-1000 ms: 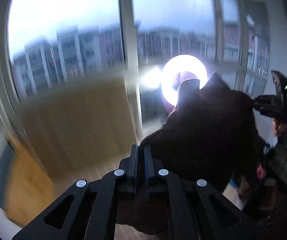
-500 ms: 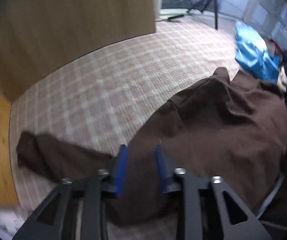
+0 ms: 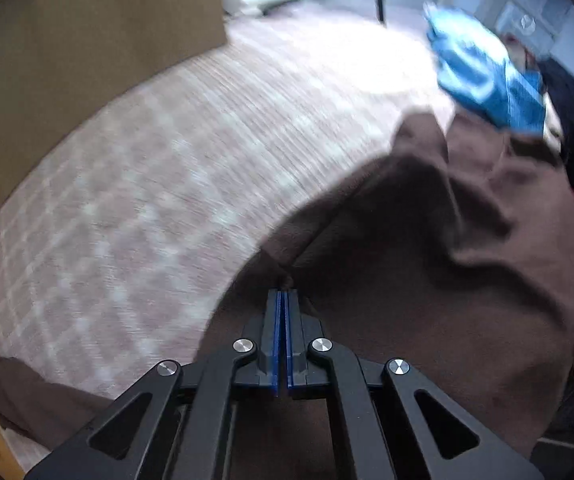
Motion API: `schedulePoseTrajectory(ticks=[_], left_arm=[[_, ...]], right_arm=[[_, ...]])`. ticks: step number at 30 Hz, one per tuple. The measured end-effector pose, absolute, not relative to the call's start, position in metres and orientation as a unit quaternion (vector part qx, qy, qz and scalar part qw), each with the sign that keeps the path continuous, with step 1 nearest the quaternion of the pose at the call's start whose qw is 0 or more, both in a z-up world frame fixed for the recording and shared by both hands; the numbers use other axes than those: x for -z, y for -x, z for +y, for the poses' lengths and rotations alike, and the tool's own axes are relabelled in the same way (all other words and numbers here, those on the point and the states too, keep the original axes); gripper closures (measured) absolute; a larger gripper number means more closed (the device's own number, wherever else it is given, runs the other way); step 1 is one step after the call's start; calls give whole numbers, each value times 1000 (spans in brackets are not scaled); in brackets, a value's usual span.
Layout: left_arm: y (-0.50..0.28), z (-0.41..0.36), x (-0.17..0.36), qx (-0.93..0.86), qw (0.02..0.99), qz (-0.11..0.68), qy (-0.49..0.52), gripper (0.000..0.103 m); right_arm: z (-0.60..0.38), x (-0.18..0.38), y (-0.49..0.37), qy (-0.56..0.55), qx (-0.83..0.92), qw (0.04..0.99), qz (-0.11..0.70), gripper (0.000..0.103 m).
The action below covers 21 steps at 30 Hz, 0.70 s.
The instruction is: Fold clothes
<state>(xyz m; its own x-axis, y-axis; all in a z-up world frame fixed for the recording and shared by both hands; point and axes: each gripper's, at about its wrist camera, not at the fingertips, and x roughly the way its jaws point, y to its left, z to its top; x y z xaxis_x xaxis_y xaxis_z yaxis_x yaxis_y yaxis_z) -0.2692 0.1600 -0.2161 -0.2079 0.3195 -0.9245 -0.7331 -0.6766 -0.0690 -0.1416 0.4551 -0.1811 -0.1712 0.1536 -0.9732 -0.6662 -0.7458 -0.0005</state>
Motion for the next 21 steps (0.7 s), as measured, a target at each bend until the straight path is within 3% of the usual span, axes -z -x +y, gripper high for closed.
schedulePoseTrajectory(ticks=[8,10,12,15,17,19,21], left_arm=[[279,126,188,-775,333,187,504,101],[277,132,192,-769,329,202,509,97],[280,133,185,-775,330,200,501,96],[289,131,169,-780,342,181,493,89],[294,142,165,-766,370,173,497,82],[294,165,177,-739,403,193,505,67],[290,179,191,-706,429,213,521,67]], right_arm=[[466,165,112,600,-694,348,191,98],[470,161,117,604,-688,357,184,93],[468,146,142,589,-715,345,151,74],[462,123,184,557,-770,295,98,57],[468,123,205,563,-777,270,84,58],[473,137,221,578,-774,245,81,57],[478,151,238,592,-772,220,78,57]])
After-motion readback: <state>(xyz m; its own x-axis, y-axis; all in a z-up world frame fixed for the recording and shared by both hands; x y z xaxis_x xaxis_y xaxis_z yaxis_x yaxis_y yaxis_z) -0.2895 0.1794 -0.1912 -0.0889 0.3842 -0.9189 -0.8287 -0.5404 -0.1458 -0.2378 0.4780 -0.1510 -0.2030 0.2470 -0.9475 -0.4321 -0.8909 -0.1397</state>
